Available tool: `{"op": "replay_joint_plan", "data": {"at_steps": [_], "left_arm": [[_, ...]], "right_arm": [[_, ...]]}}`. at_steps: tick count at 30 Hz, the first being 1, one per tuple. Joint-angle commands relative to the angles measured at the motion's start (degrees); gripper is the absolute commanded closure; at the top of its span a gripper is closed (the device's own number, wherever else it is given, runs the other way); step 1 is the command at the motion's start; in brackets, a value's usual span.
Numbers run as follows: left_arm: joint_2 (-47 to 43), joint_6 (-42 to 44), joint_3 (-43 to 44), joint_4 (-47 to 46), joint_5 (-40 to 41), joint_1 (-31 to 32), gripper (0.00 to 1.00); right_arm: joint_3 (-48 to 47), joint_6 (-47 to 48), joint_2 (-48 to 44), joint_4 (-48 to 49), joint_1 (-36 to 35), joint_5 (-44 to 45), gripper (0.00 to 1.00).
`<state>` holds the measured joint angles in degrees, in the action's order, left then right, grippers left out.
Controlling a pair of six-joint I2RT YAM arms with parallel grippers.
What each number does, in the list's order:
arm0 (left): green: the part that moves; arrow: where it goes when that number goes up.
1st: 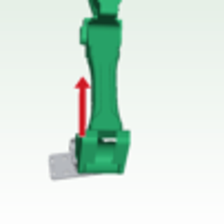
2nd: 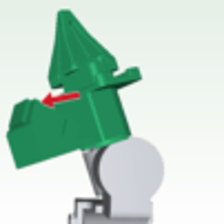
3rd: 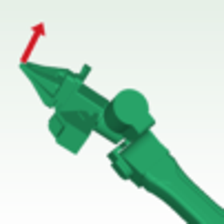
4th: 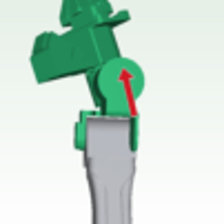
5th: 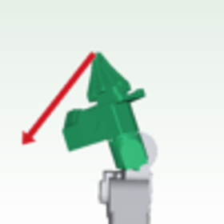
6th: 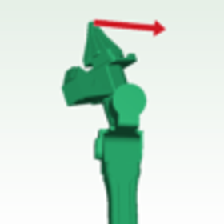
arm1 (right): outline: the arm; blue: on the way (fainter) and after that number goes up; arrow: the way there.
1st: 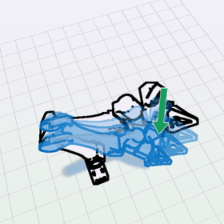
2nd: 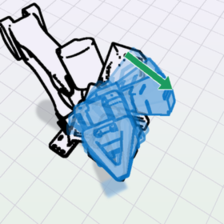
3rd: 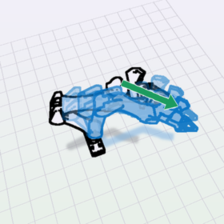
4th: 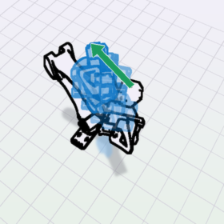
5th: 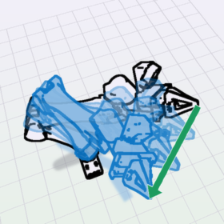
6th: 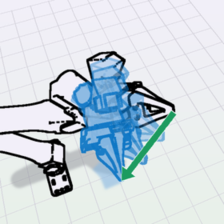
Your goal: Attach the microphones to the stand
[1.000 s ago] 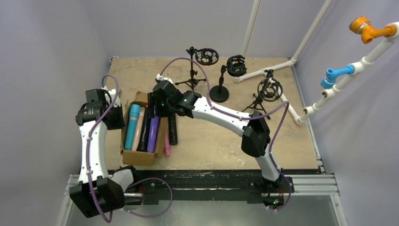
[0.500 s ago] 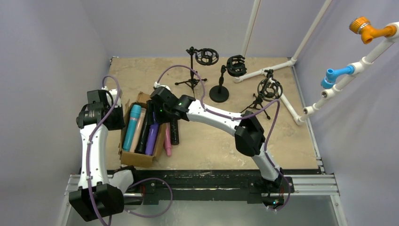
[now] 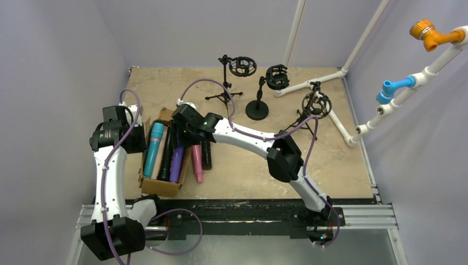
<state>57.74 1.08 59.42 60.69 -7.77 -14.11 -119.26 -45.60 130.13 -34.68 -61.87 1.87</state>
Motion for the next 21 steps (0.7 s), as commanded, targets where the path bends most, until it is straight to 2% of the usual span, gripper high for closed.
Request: {"op": "replay_joint_plan", "data": {"at_steps": [1, 6, 16, 21], "left_arm": [[-1.0, -2.7, 2.1, -2.1, -5.5, 0.5, 1.00], [-0.5, -1.4, 1.7, -2.6, -3.3, 0.6, 1.00], [0.7, -0.2, 0.9, -4.5, 2.0, 0.6, 1.00], [0.9, 1.1, 0.7, -5.0, 5.1, 0.4, 1.00]], "right_arm": [[-0.8, -2.5, 2.2, 1.5, -1.1, 0.6, 0.39], [0.1, -4.0, -0.4, 5.5, -1.2, 0.4, 0.48], [7.0, -4.8, -7.0, 16.8, -0.7, -5.8, 0.64], [11.6, -5.4, -11.4, 21.9, 1.1, -9.0, 0.66]]}}
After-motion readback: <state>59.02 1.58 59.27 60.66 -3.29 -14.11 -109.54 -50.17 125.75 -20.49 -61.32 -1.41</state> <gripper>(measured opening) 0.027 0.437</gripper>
